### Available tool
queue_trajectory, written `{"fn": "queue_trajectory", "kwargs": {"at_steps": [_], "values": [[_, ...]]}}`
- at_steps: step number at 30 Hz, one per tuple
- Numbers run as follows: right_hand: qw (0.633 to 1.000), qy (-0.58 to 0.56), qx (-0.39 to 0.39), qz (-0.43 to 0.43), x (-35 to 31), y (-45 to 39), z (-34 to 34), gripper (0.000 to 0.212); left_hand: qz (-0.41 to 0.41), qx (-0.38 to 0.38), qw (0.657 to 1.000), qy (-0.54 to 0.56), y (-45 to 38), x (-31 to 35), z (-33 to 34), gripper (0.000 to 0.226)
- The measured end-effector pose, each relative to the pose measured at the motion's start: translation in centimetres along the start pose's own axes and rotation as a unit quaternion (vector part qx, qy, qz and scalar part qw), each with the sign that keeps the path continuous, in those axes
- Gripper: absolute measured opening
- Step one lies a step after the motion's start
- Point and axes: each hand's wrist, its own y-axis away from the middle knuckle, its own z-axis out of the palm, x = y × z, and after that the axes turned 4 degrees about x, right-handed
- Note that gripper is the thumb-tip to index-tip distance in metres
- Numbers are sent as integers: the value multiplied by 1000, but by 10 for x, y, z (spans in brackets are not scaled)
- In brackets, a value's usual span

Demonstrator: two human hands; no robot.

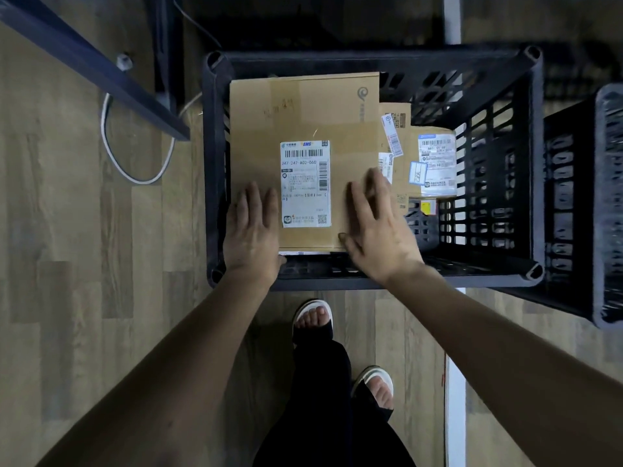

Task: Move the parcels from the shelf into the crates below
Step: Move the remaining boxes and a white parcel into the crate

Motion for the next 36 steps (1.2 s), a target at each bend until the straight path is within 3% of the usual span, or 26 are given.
{"fn": "queue_trajectory", "kwargs": {"at_steps": [5, 16, 21, 36], "values": [[992, 98, -84, 0, 8, -20, -6, 96, 17, -61, 997, 46, -14, -3, -4, 112], [982, 159, -96, 15, -3, -22, -11, 97, 58, -95, 994, 0, -22, -14, -17, 110], [986, 153, -67, -11, -6, -6, -18, 82, 49, -90, 995, 19, -9, -4, -25, 98], [974, 188, -130, -8, -10, -4, -22, 71, 92, -121, 987, 43, -5, 1, -31, 80]]}}
